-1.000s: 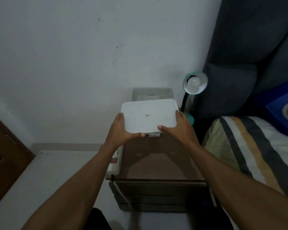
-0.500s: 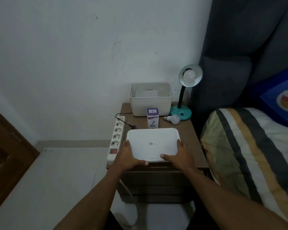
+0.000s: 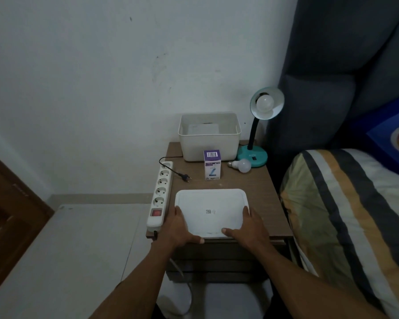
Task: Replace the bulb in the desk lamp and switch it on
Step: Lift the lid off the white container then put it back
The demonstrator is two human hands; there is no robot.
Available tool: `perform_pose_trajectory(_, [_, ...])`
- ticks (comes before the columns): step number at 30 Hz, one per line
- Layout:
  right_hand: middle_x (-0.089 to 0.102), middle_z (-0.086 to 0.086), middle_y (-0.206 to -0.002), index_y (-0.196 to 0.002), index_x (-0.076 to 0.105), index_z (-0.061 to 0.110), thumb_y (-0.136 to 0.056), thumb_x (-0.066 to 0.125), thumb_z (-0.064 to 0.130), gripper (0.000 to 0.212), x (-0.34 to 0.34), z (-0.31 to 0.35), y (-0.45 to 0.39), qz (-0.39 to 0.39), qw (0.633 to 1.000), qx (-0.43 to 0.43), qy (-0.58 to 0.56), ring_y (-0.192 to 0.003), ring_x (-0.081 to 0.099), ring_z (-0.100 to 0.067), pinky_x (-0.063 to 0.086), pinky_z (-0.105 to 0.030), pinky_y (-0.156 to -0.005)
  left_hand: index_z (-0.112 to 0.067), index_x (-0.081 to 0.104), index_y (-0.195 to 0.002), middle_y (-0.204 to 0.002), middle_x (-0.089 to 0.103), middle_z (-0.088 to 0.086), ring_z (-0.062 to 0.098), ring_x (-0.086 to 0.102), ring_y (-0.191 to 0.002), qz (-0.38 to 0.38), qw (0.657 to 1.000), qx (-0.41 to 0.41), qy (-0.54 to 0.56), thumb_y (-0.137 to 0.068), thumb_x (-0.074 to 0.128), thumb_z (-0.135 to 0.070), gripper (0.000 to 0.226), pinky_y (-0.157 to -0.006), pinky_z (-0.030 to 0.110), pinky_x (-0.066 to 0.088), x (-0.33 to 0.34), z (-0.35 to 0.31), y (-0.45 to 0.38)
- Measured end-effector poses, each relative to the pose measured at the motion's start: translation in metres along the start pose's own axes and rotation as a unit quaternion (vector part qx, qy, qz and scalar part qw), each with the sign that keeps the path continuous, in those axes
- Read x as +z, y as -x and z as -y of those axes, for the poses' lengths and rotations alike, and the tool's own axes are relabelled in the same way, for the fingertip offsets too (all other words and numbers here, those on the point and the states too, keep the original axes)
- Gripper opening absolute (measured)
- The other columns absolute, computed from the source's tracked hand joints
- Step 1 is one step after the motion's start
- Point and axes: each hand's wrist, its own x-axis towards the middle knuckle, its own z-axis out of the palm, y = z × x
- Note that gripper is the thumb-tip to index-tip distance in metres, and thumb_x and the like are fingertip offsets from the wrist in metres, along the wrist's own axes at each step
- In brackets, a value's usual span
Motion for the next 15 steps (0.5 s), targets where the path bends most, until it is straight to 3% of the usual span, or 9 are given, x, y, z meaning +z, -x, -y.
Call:
perform_pose_trajectory(4, [0.023, -0.01, -0.162, -0.156, 0.02, 0.013, -0.074, 0.066, 0.074, 0.112, -0.008, 0.003, -0.002, -0.002, 1.0, -0.001, 0.021, -0.147, 0.026, -0.031, 0.032, -0.045, -0.116, -0.009, 0.008, -0.158, -0.163, 0.027, 0.009, 0.027, 0.032, -0.149, 0.001, 1.0, 0.014, 0.015, -0.051, 0.095, -0.061, 0.148, -0.12, 0.04, 0.034, -0.003, -0.003, -0.002])
perform_pose_trajectory(8, [0.039, -0.01, -0.153, -0.15, 0.035, 0.012, -0.08, 0.062, 0.07, 0.095, -0.026, 0.014, -0.015, -0.055, 0.998, -0.013, 0.007, -0.138, 0.04, -0.028, 0.042, -0.041, -0.107, -0.009, 0.017, -0.158, -0.164, 0.029, 0.01, 0.029, 0.032, -0.149, -0.053, 0.997, 0.031, 0.041, -0.052, 0.09, -0.069, 0.142, -0.12, 0.041, 0.033, -0.021, -0.015, -0.017])
perform_pose_trajectory(12, [0.048, -0.011, -0.144, -0.144, 0.045, 0.01, -0.089, 0.064, 0.055, 0.073, -0.054, 0.033, -0.04, -0.106, 0.994, -0.023, -0.016, -0.131, 0.048, -0.028, 0.044, -0.038, -0.101, -0.011, 0.013, -0.163, -0.172, 0.01, 0.01, 0.03, 0.015, -0.158, -0.114, 0.99, 0.067, 0.046, -0.062, 0.079, -0.078, 0.138, -0.123, 0.047, 0.024, -0.052, -0.034, -0.045])
perform_pose_trajectory(15, [0.057, -0.012, -0.134, -0.136, 0.053, 0.01, -0.09, 0.068, 0.045, 0.06, -0.069, 0.046, -0.069, -0.136, 0.99, -0.03, -0.032, -0.12, 0.055, -0.027, 0.045, -0.032, -0.09, -0.011, 0.031, -0.155, -0.163, 0.033, 0.012, 0.03, 0.035, -0.149, -0.156, 0.98, 0.1, 0.068, -0.061, 0.076, -0.083, 0.127, -0.117, 0.044, 0.039, -0.082, -0.048, -0.078])
